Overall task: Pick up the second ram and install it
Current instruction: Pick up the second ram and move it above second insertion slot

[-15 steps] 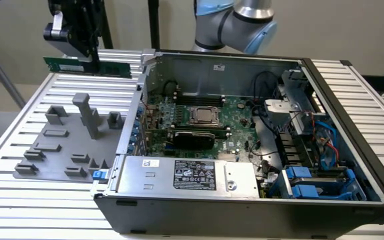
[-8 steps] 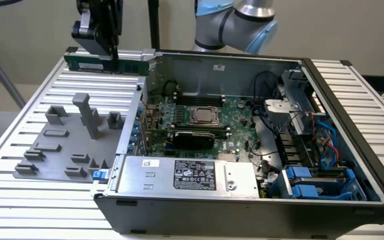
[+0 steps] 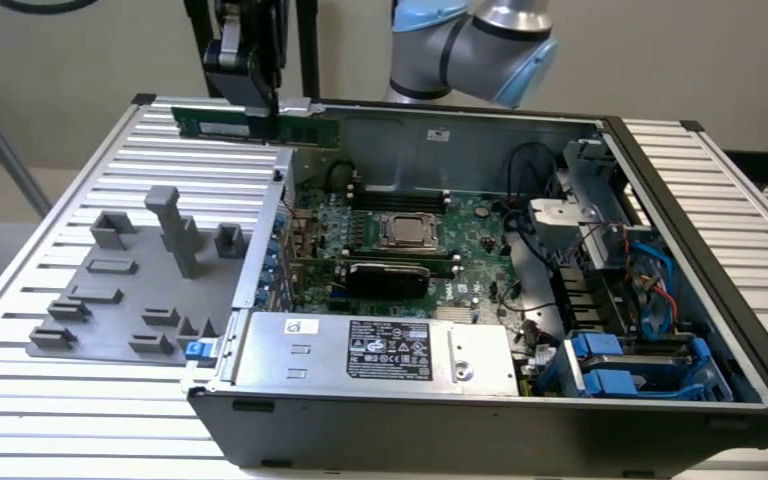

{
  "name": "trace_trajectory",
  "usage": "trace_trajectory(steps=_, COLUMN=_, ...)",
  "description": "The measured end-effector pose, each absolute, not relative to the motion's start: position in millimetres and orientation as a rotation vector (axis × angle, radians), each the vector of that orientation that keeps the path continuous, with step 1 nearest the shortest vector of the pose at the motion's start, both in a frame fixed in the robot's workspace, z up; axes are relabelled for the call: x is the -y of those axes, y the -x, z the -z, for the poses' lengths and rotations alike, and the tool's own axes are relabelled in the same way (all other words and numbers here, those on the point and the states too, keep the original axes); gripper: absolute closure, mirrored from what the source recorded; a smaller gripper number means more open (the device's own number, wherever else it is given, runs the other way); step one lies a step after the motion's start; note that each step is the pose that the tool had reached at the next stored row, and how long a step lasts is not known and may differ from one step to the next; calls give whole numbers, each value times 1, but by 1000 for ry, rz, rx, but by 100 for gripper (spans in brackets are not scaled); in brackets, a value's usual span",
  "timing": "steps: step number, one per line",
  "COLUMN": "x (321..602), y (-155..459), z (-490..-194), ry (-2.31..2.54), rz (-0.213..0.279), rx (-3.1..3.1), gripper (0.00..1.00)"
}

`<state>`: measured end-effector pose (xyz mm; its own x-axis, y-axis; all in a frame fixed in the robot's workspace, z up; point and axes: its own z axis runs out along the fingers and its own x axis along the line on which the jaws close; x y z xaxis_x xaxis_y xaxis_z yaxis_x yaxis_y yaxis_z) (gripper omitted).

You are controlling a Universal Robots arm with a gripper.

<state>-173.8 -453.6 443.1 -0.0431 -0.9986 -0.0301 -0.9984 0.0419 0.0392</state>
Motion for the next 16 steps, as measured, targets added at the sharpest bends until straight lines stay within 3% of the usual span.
trace_trajectory(steps=16, x=414, y=129, z=-437, ry=-2169, rz=76, rx=2263, gripper=86)
